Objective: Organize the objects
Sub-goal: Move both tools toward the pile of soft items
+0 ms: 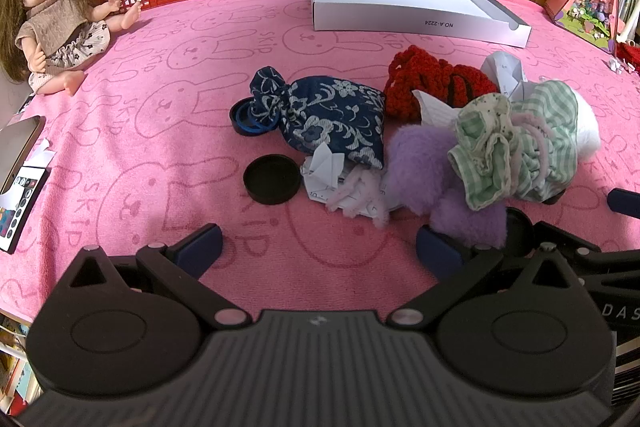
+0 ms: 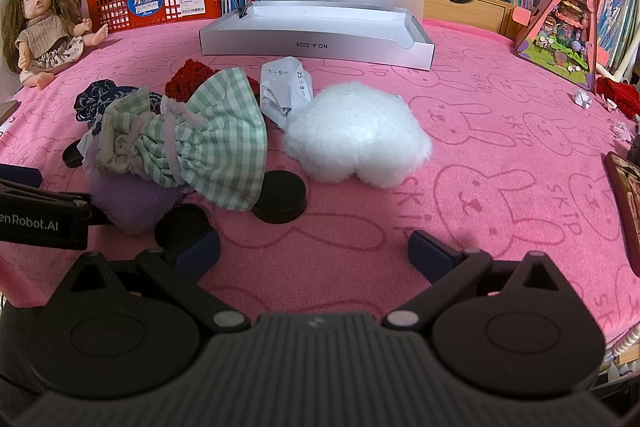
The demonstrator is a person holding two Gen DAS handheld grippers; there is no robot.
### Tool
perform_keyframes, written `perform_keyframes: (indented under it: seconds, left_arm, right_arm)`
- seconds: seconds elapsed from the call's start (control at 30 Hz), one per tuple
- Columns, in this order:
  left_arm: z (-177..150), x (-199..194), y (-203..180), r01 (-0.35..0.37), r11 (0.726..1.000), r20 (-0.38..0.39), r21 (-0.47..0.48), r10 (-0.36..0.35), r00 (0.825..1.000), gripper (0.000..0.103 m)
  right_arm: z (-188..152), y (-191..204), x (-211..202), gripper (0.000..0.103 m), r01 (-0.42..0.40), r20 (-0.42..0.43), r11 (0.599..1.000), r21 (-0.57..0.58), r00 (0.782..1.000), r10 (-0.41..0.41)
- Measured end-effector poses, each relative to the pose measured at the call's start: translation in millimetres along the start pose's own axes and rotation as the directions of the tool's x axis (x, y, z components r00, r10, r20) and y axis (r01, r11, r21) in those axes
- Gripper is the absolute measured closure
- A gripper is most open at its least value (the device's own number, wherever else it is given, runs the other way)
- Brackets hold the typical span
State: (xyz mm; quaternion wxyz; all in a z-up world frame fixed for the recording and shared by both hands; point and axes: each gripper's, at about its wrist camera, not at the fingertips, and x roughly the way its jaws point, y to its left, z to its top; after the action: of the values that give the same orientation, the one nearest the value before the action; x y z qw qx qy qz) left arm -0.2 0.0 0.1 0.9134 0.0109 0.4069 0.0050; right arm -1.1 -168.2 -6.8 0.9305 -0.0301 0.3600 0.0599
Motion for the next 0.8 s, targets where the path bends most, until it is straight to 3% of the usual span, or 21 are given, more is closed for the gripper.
perform_keyframes:
  seconds: [0.8]
  left_arm:
    - [-6.7, -2.1, 2.9, 0.013, 1.000, 0.043, 0.015, -0.014, 0.999, 0.000]
  right_arm:
    - [-4.1, 0.0, -1.5, 0.000, -0.001, 0.021, 1.000, -0.002, 1.000, 0.001]
